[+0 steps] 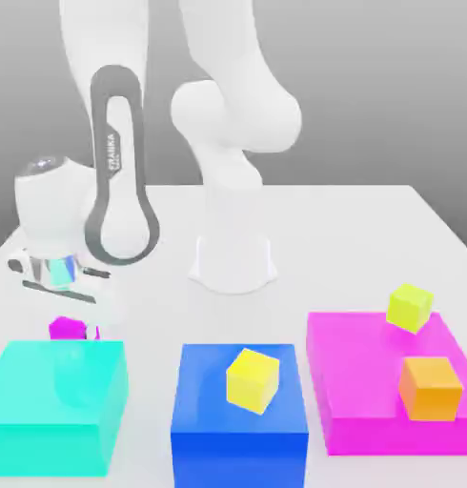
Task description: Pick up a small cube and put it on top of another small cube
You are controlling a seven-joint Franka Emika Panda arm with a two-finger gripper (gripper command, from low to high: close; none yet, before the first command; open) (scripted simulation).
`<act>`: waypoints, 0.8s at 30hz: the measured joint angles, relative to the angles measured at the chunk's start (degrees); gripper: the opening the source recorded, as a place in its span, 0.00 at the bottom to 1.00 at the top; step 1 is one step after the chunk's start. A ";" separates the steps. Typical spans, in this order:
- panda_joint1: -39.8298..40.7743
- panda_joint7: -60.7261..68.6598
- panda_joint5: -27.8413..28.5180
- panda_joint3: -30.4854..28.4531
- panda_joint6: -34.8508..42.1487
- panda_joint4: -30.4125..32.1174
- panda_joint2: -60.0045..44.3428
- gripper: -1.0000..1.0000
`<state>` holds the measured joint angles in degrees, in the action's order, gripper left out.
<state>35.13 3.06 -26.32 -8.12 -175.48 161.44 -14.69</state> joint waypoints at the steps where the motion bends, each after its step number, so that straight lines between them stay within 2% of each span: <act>1: 0.76 0.39 -0.52 0.90 -0.38 -0.08 -0.42 0.00; 3: -1.16 -0.91 1.25 -1.47 0.64 0.18 0.91 0.00; 5: -3.81 -4.00 5.45 -5.17 2.34 0.74 3.29 0.00; 9: -7.32 -12.11 16.57 -11.49 6.17 2.01 8.76 0.00; 14: -5.82 -20.02 27.28 -13.19 11.14 3.54 15.43 0.00; 17: -11.18 -20.70 25.31 -10.40 15.40 -0.18 17.83 0.00; 24: -25.30 -24.38 22.58 1.38 31.06 -11.46 22.95 0.00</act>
<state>9.83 -21.32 -3.74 -6.73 -144.41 149.98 8.26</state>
